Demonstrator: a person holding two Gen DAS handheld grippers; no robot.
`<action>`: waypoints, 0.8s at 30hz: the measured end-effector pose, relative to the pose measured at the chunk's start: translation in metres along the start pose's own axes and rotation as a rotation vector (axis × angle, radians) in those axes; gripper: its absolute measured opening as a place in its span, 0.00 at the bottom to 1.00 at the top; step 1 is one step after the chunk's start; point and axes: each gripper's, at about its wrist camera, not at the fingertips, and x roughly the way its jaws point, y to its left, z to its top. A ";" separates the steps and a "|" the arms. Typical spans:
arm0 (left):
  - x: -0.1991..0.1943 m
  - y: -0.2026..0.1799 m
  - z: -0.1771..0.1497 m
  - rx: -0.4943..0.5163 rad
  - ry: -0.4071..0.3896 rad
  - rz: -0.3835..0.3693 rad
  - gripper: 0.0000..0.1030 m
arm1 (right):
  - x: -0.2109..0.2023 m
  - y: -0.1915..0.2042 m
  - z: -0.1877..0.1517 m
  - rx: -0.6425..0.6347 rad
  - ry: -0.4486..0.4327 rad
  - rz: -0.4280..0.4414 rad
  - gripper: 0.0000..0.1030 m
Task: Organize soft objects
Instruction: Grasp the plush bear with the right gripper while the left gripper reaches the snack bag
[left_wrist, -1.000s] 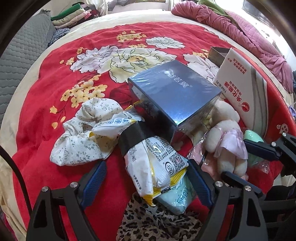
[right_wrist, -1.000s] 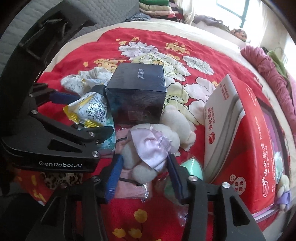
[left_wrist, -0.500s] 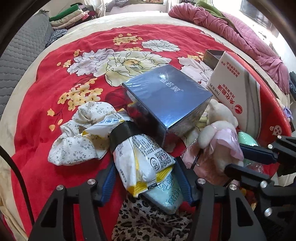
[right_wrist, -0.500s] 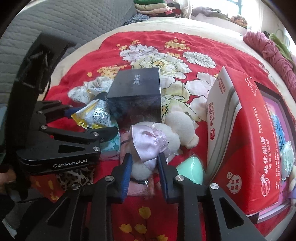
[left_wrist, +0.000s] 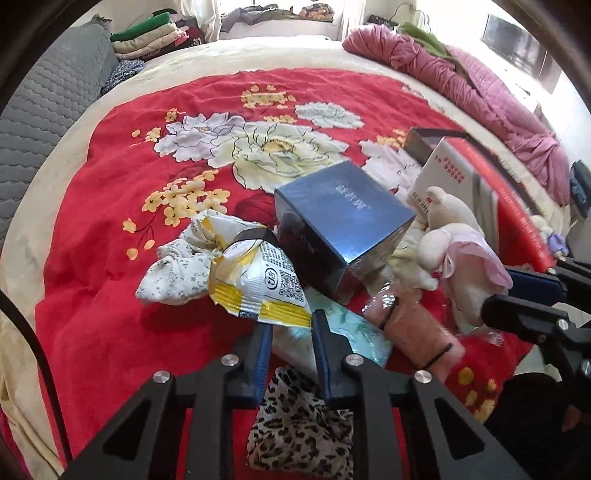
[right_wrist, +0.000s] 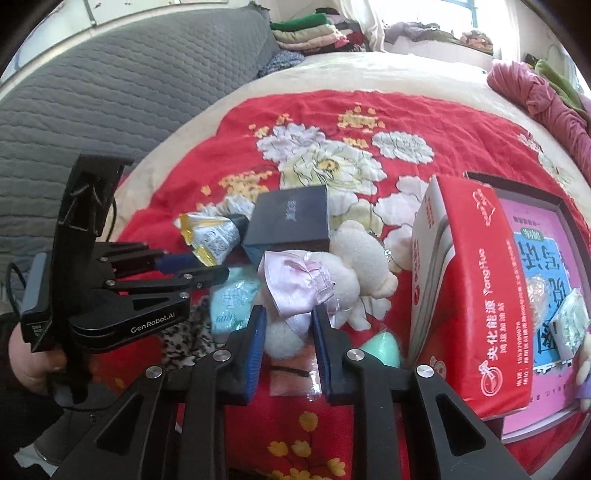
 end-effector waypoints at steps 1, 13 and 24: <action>-0.003 0.003 0.001 -0.006 -0.006 -0.009 0.20 | -0.003 0.001 0.001 -0.002 -0.007 0.003 0.25; -0.033 0.008 0.009 -0.001 -0.036 -0.043 0.15 | -0.024 -0.005 0.004 0.025 -0.059 0.036 0.25; -0.003 0.007 0.019 -0.025 -0.016 0.012 0.87 | -0.014 -0.002 0.001 0.016 -0.043 0.057 0.25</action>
